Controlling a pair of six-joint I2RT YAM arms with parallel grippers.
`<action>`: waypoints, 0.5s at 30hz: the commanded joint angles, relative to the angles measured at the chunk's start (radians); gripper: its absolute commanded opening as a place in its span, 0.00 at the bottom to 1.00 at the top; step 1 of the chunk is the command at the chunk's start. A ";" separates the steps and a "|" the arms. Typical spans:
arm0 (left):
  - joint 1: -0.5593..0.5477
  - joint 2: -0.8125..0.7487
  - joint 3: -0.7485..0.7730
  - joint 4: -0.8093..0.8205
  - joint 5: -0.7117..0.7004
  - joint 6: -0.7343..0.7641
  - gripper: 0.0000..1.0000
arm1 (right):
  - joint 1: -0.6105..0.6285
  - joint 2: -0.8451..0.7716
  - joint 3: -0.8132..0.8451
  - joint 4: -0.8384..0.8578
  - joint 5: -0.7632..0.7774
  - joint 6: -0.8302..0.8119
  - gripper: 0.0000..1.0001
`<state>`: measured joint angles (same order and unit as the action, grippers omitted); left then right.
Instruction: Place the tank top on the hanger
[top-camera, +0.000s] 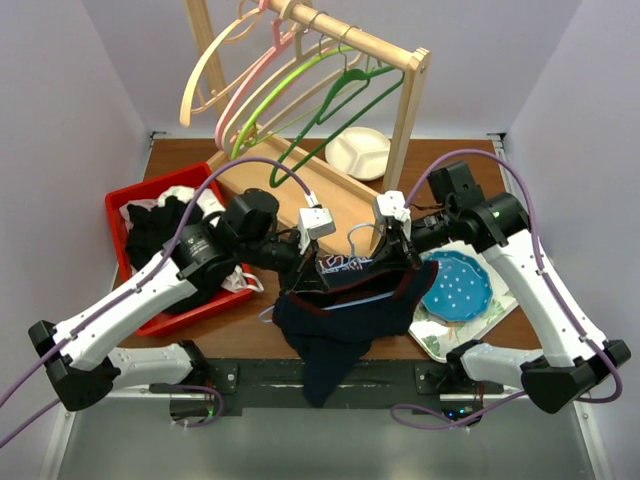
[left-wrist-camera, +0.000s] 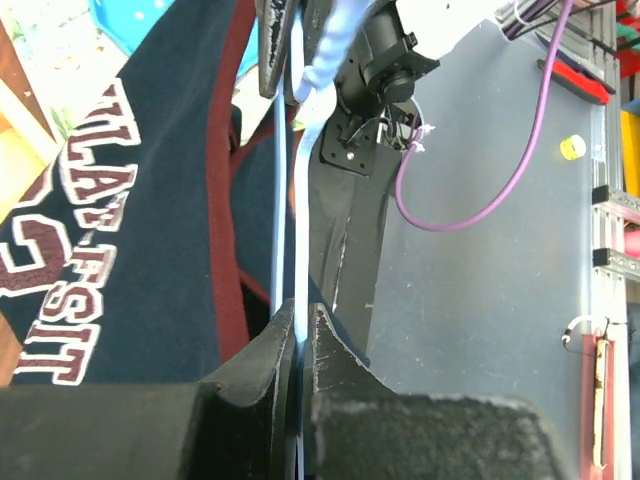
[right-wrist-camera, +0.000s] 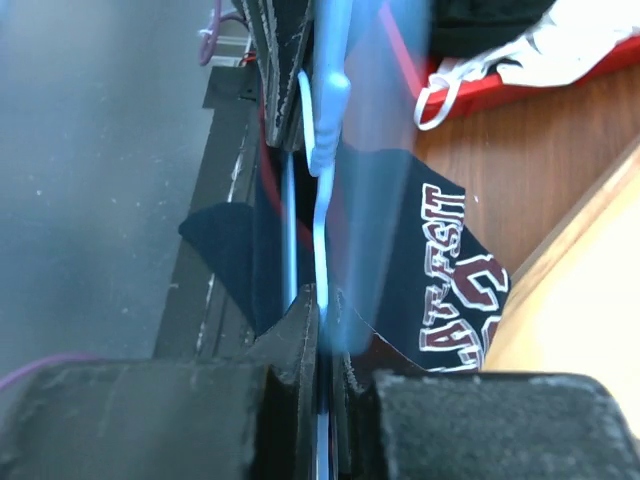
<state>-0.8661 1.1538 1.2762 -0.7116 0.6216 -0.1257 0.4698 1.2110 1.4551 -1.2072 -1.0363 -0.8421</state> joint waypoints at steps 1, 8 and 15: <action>0.003 -0.040 0.075 0.011 -0.040 0.055 0.17 | 0.010 0.005 0.002 -0.069 -0.064 -0.031 0.00; 0.004 -0.288 -0.010 -0.118 -0.212 0.289 0.98 | -0.014 -0.041 -0.018 -0.097 -0.039 -0.087 0.00; 0.004 -0.471 -0.193 -0.095 -0.131 0.440 1.00 | -0.060 -0.047 -0.018 -0.114 -0.064 -0.114 0.00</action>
<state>-0.8642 0.7143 1.1954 -0.8066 0.4446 0.1890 0.4294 1.1790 1.4349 -1.3037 -1.0512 -0.9226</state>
